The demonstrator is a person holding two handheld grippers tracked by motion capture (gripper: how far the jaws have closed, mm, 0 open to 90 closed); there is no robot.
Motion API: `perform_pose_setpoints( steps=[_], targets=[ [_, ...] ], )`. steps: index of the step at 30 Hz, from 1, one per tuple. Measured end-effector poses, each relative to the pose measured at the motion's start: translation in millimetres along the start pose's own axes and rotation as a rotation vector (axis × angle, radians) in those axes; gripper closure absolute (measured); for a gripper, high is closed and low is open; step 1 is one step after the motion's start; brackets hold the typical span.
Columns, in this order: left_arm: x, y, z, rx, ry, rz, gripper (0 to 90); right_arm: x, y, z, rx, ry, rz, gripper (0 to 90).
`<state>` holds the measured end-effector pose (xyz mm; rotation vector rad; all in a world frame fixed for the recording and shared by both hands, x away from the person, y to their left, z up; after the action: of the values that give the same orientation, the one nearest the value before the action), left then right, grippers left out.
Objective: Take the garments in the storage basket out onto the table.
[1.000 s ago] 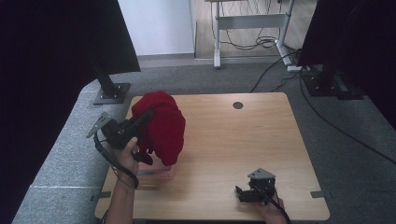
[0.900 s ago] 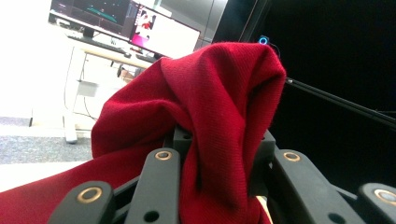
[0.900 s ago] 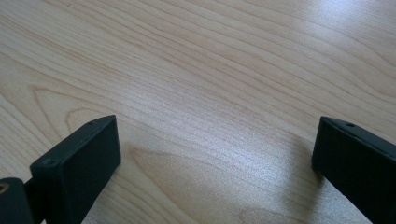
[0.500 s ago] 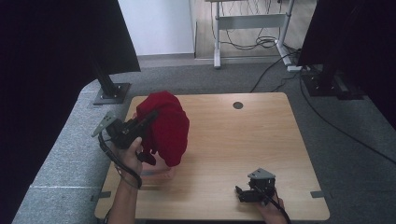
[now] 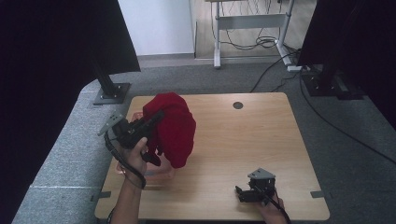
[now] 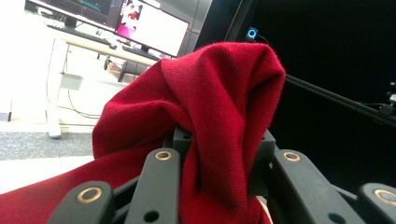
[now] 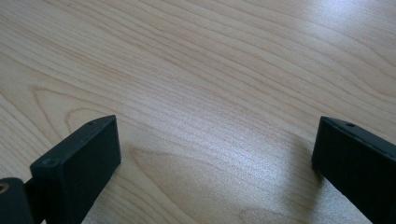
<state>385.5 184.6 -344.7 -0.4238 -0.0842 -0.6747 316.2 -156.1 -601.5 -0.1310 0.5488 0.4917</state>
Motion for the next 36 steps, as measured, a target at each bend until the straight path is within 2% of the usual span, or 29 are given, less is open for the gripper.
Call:
perform_pose_setpoints(
  steps=[24, 36],
  targets=[
    [14.9, -15.4, -2.5, -0.001, 0.010, -0.025, 71.4, 0.0, 0.0, 0.0, 0.000, 0.000, 0.001, 0.9],
    [25.8, -24.5, -7.1, 0.002, 0.030, -0.039, 71.5, 0.0, -0.1, 0.0, -0.001, 0.000, 0.000, 0.9]
  ],
)
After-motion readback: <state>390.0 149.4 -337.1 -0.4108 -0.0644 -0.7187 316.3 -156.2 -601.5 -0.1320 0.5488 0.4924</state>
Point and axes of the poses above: each handheld gripper's, and its own axes: x roughly forward along the jaws, z roughly out of its top, y roughly to its left, the point moved 6 cm from there along x, roughly forward along the jaws, and after that the axes turned 12 degrees about -y, right-handed, at the moved point
